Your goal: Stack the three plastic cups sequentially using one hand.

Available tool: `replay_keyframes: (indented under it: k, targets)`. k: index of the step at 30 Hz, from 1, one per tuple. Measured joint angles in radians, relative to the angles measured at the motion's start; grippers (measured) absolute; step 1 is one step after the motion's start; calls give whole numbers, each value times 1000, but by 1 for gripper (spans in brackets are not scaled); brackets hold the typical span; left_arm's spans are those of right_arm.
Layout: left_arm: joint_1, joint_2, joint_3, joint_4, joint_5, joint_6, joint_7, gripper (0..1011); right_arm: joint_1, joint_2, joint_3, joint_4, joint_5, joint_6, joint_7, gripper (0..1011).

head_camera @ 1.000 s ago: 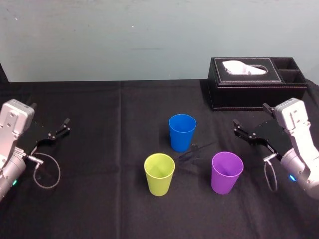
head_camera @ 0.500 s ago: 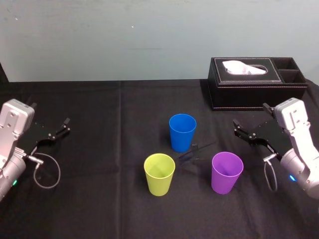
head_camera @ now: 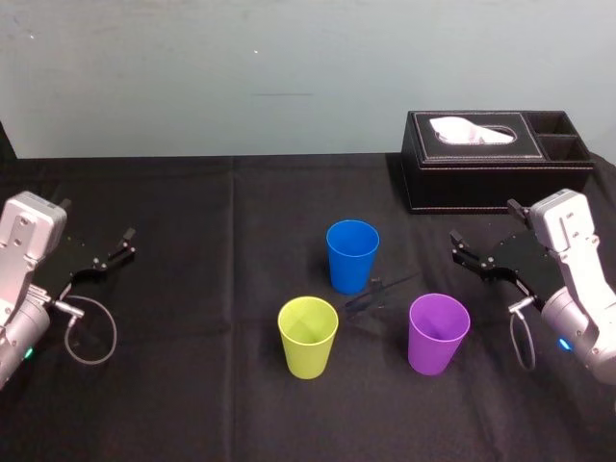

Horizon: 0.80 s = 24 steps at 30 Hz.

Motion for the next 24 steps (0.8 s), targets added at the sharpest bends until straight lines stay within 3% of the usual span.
replay_keyframes:
  k: [10,24]
  targets:
    - [0,0,0,0,0,0,0,1010,-6,-7,13,-4,9,5,10,1004]
    - [0,0,0,0,0,0,0,1010,-70,19,99,-95,90,37,98,1004]
